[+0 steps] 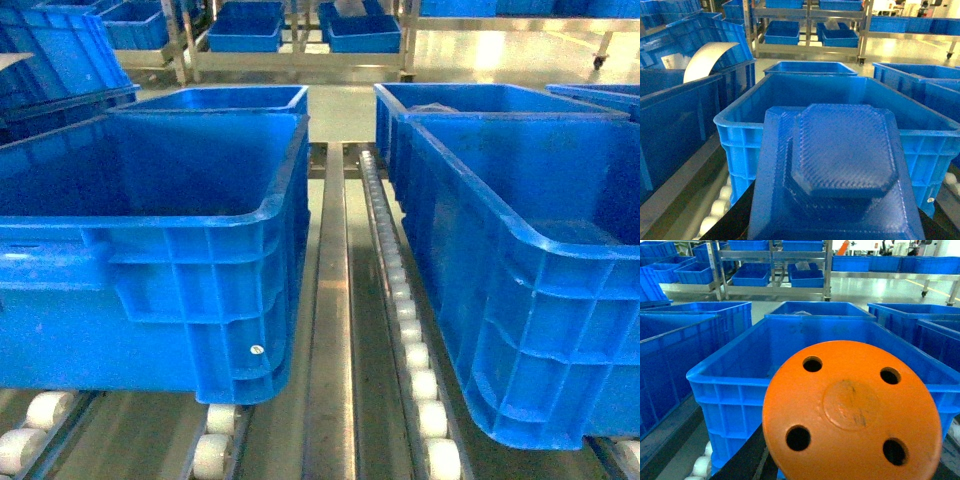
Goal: Sort blue parts and orange caps into right shelf containers
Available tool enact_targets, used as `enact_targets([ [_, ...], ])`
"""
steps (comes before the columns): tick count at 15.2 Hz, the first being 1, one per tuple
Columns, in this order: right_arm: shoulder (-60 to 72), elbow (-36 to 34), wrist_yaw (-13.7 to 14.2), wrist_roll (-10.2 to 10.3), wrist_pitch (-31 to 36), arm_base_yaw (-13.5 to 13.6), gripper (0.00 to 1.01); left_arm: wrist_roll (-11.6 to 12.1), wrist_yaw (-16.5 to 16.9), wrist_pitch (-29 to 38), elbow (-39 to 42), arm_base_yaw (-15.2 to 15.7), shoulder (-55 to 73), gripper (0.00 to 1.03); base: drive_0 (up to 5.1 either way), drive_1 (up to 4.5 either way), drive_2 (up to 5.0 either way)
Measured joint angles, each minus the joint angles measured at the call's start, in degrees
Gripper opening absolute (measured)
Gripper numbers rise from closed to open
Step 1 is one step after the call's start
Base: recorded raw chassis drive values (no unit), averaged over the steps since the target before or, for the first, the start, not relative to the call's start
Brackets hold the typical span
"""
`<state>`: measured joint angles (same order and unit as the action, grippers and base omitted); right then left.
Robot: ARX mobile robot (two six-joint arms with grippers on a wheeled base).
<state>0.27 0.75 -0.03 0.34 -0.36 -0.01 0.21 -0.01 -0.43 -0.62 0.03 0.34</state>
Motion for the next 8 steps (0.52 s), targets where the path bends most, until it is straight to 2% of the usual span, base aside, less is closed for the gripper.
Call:
enact_targets([
  [8, 0.0, 0.0, 0.0, 0.0, 0.0, 0.0, 0.44, 0.0, 0.0, 0.0, 0.0, 0.0, 0.0, 0.42, 0.0, 0.0, 0.0],
])
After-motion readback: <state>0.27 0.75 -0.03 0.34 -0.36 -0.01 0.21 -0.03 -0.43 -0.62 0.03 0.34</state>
